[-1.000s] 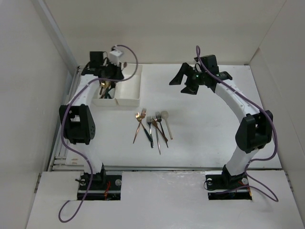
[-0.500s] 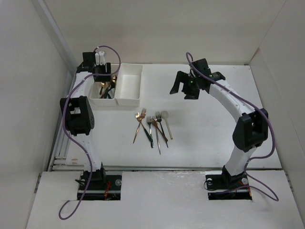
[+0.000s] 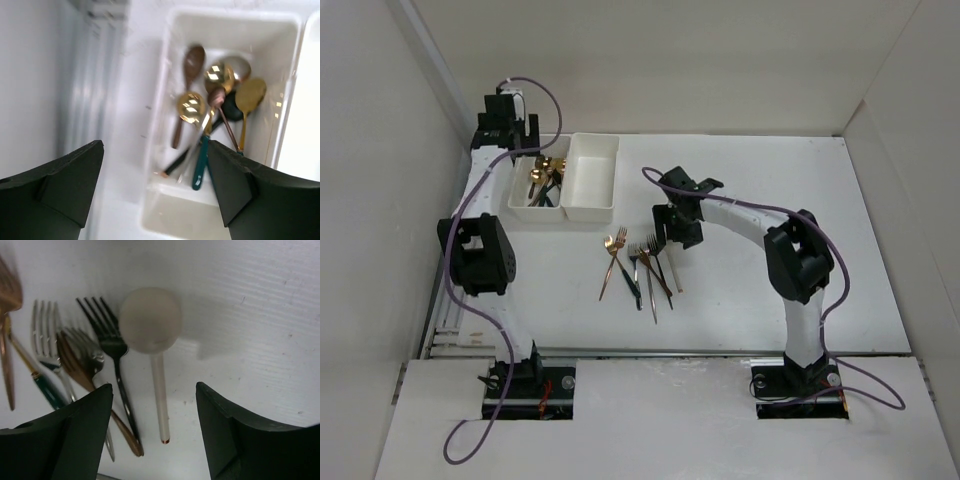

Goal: Sort the eating utensils into containers

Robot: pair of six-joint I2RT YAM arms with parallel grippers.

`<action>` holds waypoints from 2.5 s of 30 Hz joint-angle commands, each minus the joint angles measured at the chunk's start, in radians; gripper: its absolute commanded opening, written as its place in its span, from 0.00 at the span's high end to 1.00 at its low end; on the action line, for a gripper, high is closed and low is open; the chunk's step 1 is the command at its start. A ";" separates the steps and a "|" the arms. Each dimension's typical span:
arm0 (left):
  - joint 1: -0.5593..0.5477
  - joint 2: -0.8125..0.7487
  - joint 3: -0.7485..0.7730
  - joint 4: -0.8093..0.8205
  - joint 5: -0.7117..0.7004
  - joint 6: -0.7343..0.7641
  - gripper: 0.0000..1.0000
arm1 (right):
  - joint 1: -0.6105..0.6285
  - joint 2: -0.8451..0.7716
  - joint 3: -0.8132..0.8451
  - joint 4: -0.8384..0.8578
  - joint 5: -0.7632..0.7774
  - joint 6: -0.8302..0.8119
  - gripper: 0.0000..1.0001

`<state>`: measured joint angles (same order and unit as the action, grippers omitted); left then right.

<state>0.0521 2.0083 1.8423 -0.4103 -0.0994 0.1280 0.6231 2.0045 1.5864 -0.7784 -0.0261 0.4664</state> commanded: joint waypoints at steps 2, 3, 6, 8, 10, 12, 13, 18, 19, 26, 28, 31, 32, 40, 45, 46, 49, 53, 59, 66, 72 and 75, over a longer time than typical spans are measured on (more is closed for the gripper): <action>-0.008 -0.183 0.005 0.077 -0.122 0.042 0.17 | -0.003 0.030 -0.003 0.036 0.087 -0.011 0.21; -0.017 -0.183 0.005 0.062 -0.112 0.051 0.17 | -0.003 0.043 0.006 0.048 0.101 -0.011 0.19; -0.026 -0.192 -0.005 0.041 -0.089 0.042 0.17 | -0.003 0.086 0.052 0.070 0.127 -0.020 0.18; -0.026 -0.192 -0.015 0.041 -0.077 0.018 0.17 | -0.003 0.135 0.084 0.070 0.137 -0.040 0.18; -0.026 -0.192 -0.015 0.031 -0.065 0.009 0.17 | 0.006 0.163 0.128 0.058 0.149 -0.051 0.19; -0.035 -0.192 -0.015 0.022 -0.054 0.009 0.17 | 0.015 0.181 0.138 0.057 0.179 -0.051 0.19; -0.035 -0.192 -0.015 0.022 -0.054 0.009 0.17 | 0.024 0.192 0.138 0.070 0.189 -0.060 0.20; -0.035 -0.201 0.014 0.013 -0.027 0.018 0.17 | 0.024 0.243 0.175 0.060 0.210 -0.060 0.46; -0.035 -0.201 0.014 0.013 -0.007 0.018 0.19 | 0.024 0.243 0.175 0.051 0.210 -0.060 0.57; -0.055 -0.212 0.077 -0.048 0.227 0.166 0.21 | 0.024 0.188 0.188 0.039 0.288 -0.071 1.00; -0.083 -0.212 0.103 -0.096 0.344 0.225 0.21 | 0.006 0.151 0.277 -0.002 0.317 -0.071 1.00; -0.182 -0.212 0.113 -0.246 0.611 0.349 0.13 | -0.043 0.084 0.422 -0.016 0.328 -0.071 1.00; -0.182 -0.212 0.101 -0.266 0.612 0.349 0.06 | -0.052 0.068 0.457 -0.016 0.328 -0.057 1.00; -0.362 -0.184 0.072 -0.291 0.981 0.269 0.00 | -0.052 -0.016 0.586 0.077 0.278 0.038 1.00; -0.382 -0.164 0.083 -0.243 1.049 0.165 0.00 | -0.052 -0.055 0.558 0.146 0.232 0.123 1.00; -0.382 -0.155 0.083 -0.231 1.049 0.156 0.00 | -0.052 -0.064 0.548 0.162 0.220 0.147 1.00; -0.391 -0.146 0.083 -0.199 1.049 0.107 0.00 | -0.033 -0.076 0.538 0.186 0.200 0.170 1.00; -0.391 -0.146 0.072 -0.135 1.058 0.055 0.00 | -0.033 -0.076 0.538 0.199 0.144 0.190 1.00; -0.400 -0.108 0.049 -0.142 1.024 0.044 0.47 | -0.033 -0.096 0.515 0.249 0.112 0.204 1.00; -0.327 -0.075 0.109 -0.196 0.957 0.004 1.00 | -0.043 -0.098 0.474 0.280 -0.020 0.204 0.41; -0.219 -0.085 0.129 -0.171 0.396 0.022 1.00 | -0.063 -0.142 0.387 0.249 0.047 0.183 0.00; -0.173 -0.065 0.081 -0.082 0.107 0.048 1.00 | -0.063 -0.164 0.304 0.249 0.048 0.129 0.00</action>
<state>-0.1699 1.9537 1.9301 -0.5739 0.3950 0.1547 0.5636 1.9041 1.9270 -0.5648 0.0154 0.6453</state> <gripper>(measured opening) 0.051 0.998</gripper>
